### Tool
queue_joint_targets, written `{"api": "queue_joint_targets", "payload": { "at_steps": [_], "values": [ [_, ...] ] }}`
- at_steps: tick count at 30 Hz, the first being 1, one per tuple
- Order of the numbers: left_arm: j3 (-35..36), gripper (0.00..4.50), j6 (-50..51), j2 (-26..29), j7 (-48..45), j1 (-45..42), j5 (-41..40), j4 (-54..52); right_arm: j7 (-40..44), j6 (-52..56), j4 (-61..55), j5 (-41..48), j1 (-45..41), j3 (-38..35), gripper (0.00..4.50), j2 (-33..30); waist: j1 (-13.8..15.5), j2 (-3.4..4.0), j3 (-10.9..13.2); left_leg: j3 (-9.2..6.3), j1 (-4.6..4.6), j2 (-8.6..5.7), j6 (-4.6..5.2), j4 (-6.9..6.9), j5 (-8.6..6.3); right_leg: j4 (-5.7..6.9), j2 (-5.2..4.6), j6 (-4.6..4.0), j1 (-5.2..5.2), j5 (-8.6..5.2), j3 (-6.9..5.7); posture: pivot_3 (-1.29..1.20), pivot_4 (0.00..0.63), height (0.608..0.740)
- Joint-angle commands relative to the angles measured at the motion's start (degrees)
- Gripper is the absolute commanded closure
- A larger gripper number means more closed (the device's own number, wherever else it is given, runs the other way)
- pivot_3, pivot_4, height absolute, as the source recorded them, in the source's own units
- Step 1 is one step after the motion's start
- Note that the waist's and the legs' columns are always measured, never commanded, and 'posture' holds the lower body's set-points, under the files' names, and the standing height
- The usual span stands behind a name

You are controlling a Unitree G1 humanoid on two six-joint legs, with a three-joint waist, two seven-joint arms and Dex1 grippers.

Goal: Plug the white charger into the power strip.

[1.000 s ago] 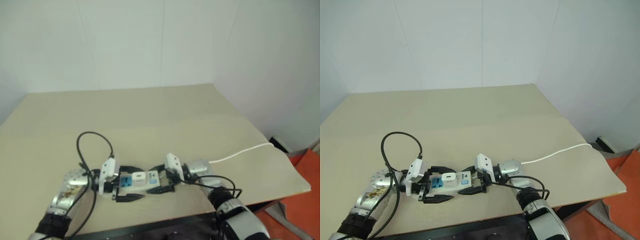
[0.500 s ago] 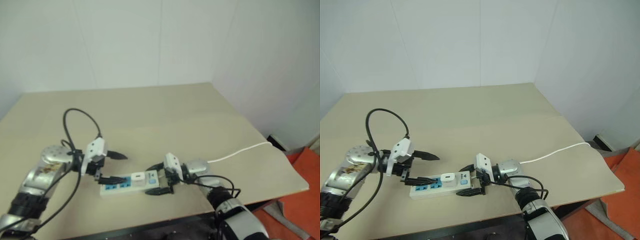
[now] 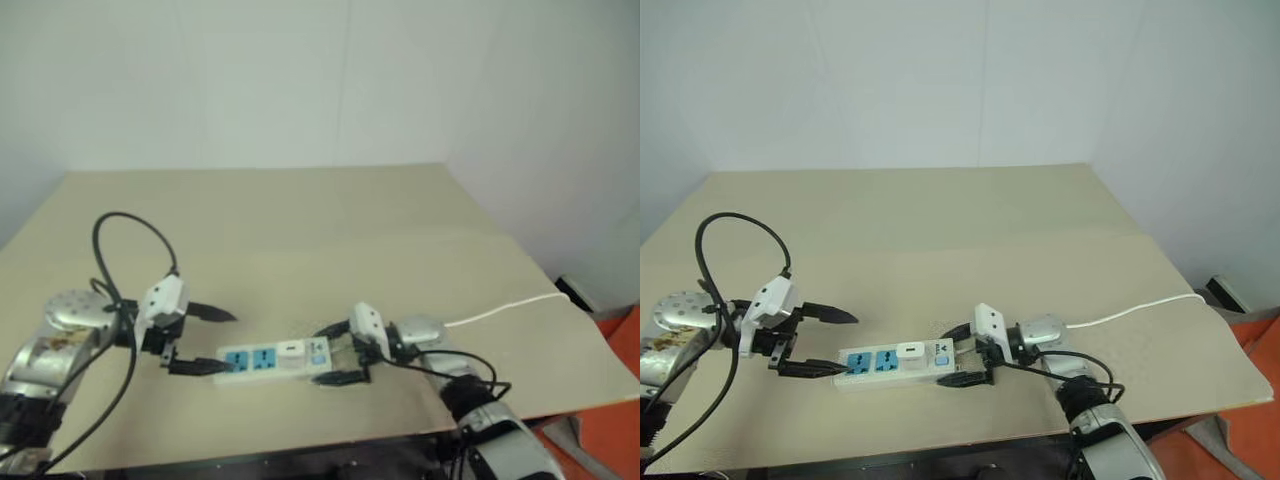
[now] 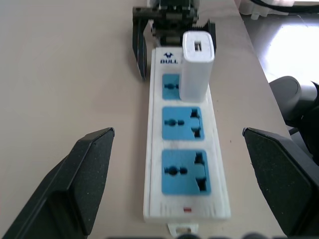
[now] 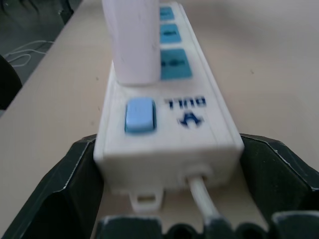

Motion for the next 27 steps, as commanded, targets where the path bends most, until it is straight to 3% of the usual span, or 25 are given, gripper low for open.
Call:
{"api": "queue_joint_targets", "payload": {
  "at_steps": [1, 8, 17, 27],
  "values": [
    [3.86, 0.00, -0.51, 2.12, -0.54, 1.16, -1.71, -1.56, -0.11, 1.72, -5.34, 2.36, 0.57, -3.08, 0.03, -3.60, 0.36, 0.01, 0.06, 0.01, -0.02, 0.00, 0.00, -0.02, 0.00, -0.01, 0.00, 0.03, -0.02, -0.01, 0.00, 0.00, 0.150, 0.740],
    [8.98, 0.00, 2.07, 5.68, -0.43, 7.29, -3.74, -4.36, 0.76, 5.65, -11.23, 5.53, 2.08, -6.58, 0.03, -11.27, 0.52, 0.14, 0.20, 0.05, -0.07, 0.02, -0.01, -0.07, -0.01, -0.01, 0.01, 0.06, -0.11, -0.05, 0.00, 0.00, 0.150, 0.740],
    [21.60, 0.00, 4.37, 9.24, -0.75, 20.69, -5.13, -7.99, 2.36, 9.12, -17.06, 9.16, 6.20, -10.75, 0.03, -20.94, 0.58, 0.28, 0.37, 0.08, -0.05, 0.02, -0.01, -0.02, -0.01, 0.00, -0.01, -0.27, -0.12, -0.25, 0.01, 0.00, 0.150, 0.740],
    [24.40, 0.00, 4.04, 8.59, 0.25, 26.10, -4.71, -10.68, 1.06, 10.92, -19.78, 10.61, 8.95, -12.40, 0.03, -23.53, 0.56, 0.36, 0.44, 0.12, 0.03, 0.02, -0.02, 0.06, -0.02, 0.04, -0.01, -0.26, -0.09, -0.24, 0.03, 0.00, 0.150, 0.740]
  ]
}}
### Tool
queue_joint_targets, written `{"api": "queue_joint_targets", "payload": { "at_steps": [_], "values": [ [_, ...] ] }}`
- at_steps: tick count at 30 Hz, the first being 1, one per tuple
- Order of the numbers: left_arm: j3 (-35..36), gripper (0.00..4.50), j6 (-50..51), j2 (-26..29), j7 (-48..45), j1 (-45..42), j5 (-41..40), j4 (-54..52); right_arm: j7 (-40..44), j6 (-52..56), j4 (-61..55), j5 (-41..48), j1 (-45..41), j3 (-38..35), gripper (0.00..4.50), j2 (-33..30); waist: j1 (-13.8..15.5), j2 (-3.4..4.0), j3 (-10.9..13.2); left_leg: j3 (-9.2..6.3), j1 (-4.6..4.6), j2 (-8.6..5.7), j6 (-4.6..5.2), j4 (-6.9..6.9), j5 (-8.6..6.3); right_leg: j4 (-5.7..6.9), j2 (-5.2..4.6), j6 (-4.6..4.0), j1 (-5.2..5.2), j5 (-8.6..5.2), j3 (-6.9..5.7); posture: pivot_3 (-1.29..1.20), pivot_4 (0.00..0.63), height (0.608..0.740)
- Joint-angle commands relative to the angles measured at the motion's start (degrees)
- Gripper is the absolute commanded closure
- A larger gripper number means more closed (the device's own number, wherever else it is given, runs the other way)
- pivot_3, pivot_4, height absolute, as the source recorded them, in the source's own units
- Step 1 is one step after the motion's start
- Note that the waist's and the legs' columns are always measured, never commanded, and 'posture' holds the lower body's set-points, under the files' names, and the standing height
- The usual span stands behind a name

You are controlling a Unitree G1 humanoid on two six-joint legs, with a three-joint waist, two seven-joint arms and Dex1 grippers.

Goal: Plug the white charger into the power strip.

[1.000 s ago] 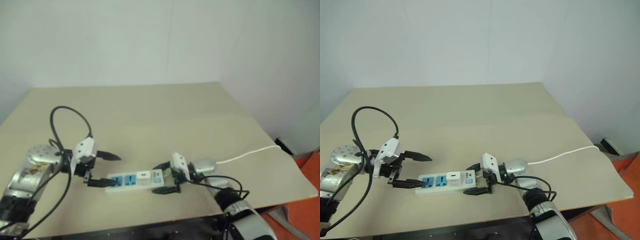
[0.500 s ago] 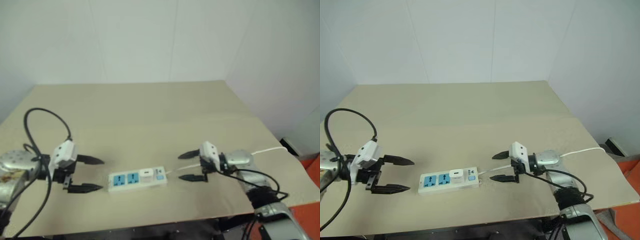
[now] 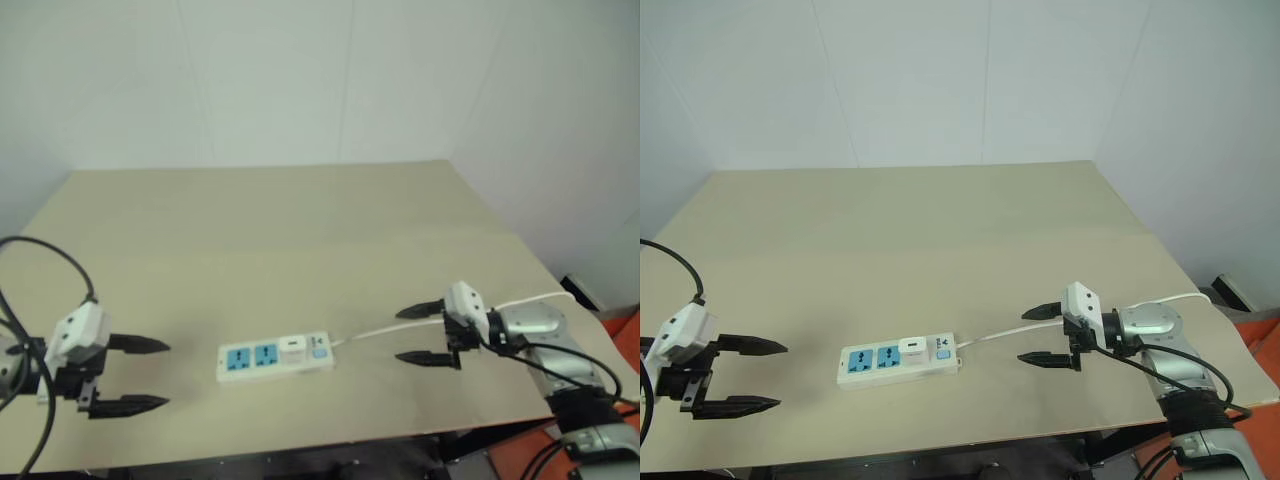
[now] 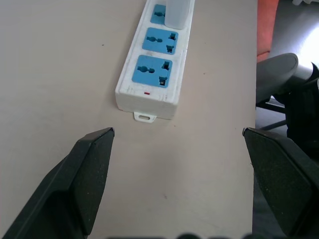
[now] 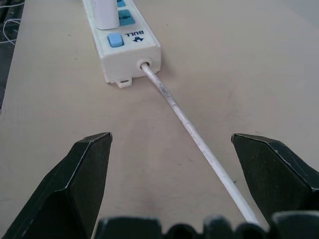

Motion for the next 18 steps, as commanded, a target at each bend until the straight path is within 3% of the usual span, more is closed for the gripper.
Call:
{"api": "queue_joint_targets", "payload": {
  "at_steps": [1, 18],
  "values": [
    [1.84, 0.00, -0.41, -0.23, 1.11, -0.21, -0.79, -1.85, -0.72, 0.57, -2.15, 1.23, 0.15, -2.06, 0.03, -1.08, 0.00, 0.00, 0.00, 0.00, 0.00, 0.00, 0.00, 0.01, 0.00, 0.00, 0.00, 0.00, 0.00, 0.00, 0.00, 0.00, 0.150, 0.740],
    [-0.17, 0.00, 0.17, -1.39, 1.59, -2.35, -2.08, -2.39, -1.97, 0.03, -2.80, 1.17, -0.24, -1.69, 0.03, -0.89, -0.01, 0.02, 0.02, 0.03, 0.00, 0.00, 0.00, 0.09, 0.00, 0.10, 0.00, 0.14, 0.02, 0.08, 0.01, 0.00, 0.150, 0.740]
  ]
}}
